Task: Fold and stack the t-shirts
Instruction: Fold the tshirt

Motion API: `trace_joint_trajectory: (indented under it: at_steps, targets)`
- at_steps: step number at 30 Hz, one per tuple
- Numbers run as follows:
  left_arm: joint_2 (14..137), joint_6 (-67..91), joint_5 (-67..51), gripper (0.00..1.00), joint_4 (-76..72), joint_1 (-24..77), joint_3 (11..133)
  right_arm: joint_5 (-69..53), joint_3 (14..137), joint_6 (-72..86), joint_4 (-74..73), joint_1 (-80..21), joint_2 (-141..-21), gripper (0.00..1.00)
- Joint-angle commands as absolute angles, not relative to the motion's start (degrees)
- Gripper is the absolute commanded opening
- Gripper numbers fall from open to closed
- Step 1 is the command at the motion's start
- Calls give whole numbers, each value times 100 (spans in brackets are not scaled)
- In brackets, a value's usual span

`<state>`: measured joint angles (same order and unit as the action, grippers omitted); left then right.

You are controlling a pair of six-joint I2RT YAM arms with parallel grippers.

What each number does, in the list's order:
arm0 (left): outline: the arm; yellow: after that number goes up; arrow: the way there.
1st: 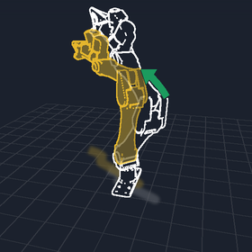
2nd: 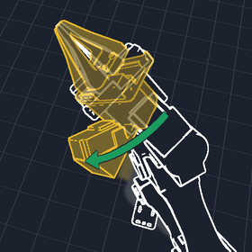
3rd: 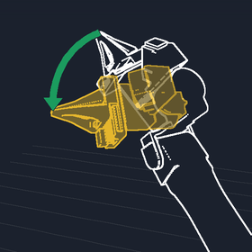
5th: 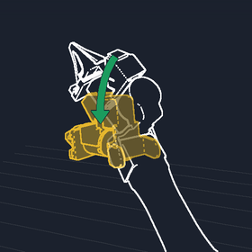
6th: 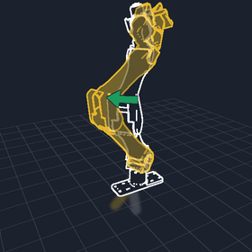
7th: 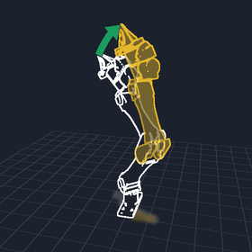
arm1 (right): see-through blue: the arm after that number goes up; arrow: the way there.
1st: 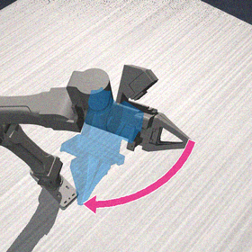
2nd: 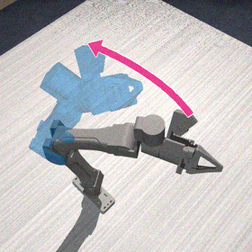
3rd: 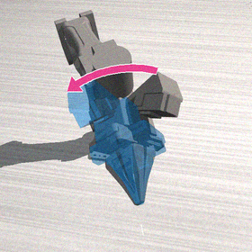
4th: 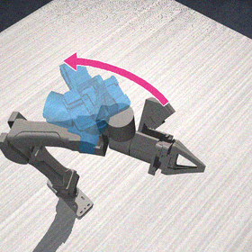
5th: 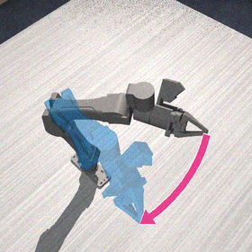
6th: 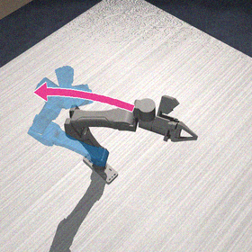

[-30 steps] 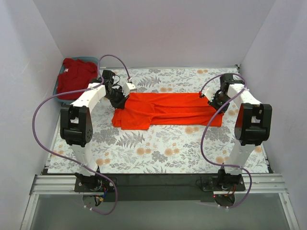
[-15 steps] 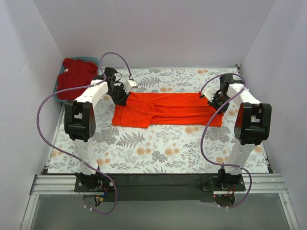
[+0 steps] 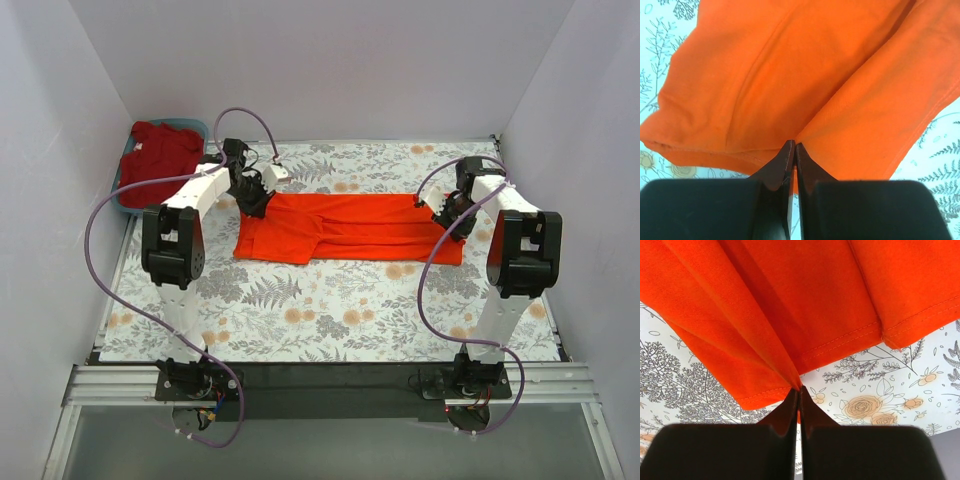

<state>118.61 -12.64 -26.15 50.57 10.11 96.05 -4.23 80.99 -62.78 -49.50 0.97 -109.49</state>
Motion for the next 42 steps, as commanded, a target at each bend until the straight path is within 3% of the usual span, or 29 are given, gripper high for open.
trace_joint_trajectory:
  at_steps: [1,6,7,8,9,10,12,14,19,26,34,42]
  targets:
    - [11926,-1362,-2619,0,4922,1046,9914,-448,8350,-6478,-5106,114,-10969,1]
    - [12006,-1354,-2514,2,4860,1081,9976,-475,8367,-6434,-5106,114,-10986,1]
    - [11997,-1284,-2505,11,4869,1081,9967,-483,8385,-6381,-5106,114,-10969,9]
    - [11971,-1231,-2496,30,4869,1081,9958,-483,8402,-6337,-5115,114,-10960,19]
    - [11936,-1152,-2453,36,4869,1081,9915,-483,8428,-6285,-5115,123,-10934,30]
    - [11883,-960,-2443,40,4904,1038,9897,-492,8464,-6162,-5107,167,-10881,49]
    - [11620,-748,-2661,48,4966,941,9827,-562,8726,-6004,-5229,289,-10793,59]
    - [11366,-372,-2890,49,5062,660,9607,-974,9085,-5724,-5466,632,-10679,65]
    - [10460,456,-3741,52,5290,54,8652,-2063,9115,-5011,-6468,1439,-10565,63]
    - [9958,1537,-3964,55,4633,-246,7349,-2628,8209,-3974,-6329,1714,-10547,60]
    - [10054,2030,-4025,57,4210,-387,7040,-2619,8209,-3296,-5801,1758,-11099,68]
    - [10239,2039,-4017,59,4184,-395,6970,-2742,8051,-3182,-5687,1767,-11417,62]
